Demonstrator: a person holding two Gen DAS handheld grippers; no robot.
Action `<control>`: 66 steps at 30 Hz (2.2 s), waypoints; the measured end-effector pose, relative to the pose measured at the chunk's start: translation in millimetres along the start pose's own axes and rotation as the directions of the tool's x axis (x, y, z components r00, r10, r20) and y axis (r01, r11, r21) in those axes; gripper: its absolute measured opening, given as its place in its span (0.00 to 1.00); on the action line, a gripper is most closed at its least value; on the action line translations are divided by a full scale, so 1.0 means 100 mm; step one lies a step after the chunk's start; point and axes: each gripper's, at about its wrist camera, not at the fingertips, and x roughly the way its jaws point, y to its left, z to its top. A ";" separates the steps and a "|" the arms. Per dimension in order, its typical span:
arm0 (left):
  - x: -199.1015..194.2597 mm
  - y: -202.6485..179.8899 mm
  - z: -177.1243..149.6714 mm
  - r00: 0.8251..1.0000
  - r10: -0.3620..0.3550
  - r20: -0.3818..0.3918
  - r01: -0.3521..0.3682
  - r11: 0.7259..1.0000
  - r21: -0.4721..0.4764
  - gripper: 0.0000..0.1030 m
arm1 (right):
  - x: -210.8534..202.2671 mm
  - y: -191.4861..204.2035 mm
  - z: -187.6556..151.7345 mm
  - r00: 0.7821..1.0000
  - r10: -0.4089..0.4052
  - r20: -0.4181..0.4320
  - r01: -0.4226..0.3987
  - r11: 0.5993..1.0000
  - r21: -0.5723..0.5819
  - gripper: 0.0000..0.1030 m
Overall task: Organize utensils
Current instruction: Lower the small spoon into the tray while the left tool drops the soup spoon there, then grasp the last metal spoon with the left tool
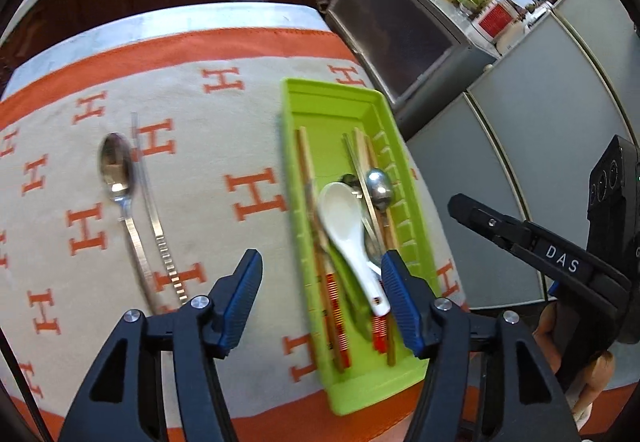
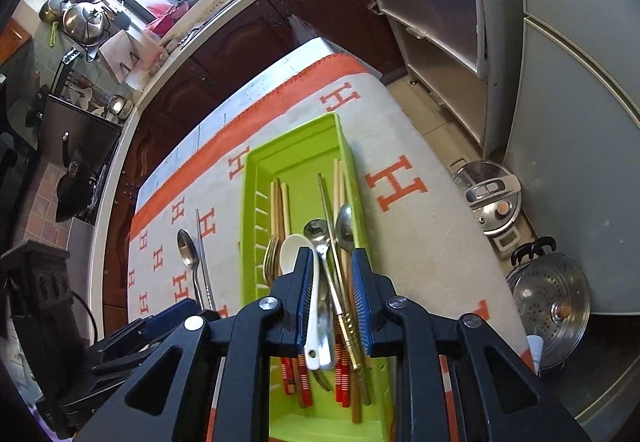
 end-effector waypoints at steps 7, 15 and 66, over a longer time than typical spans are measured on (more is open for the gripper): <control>-0.36 0.51 -0.27 0.996 0.073 0.042 -0.070 0.994 -0.080 0.59 | 0.02 0.26 -0.17 0.999 0.014 -0.034 -0.016 0.998 -0.068 0.19; -0.47 0.84 -0.52 0.996 0.083 0.028 -0.079 0.987 -0.137 0.59 | 0.10 0.55 -0.36 0.997 0.019 -0.080 -0.029 0.991 -0.131 0.20; 0.68 1.57 0.34 0.994 0.028 -0.109 -0.060 0.951 -0.303 0.04 | 1.36 1.63 -0.16 0.961 0.037 -0.275 -0.110 0.961 -0.255 0.20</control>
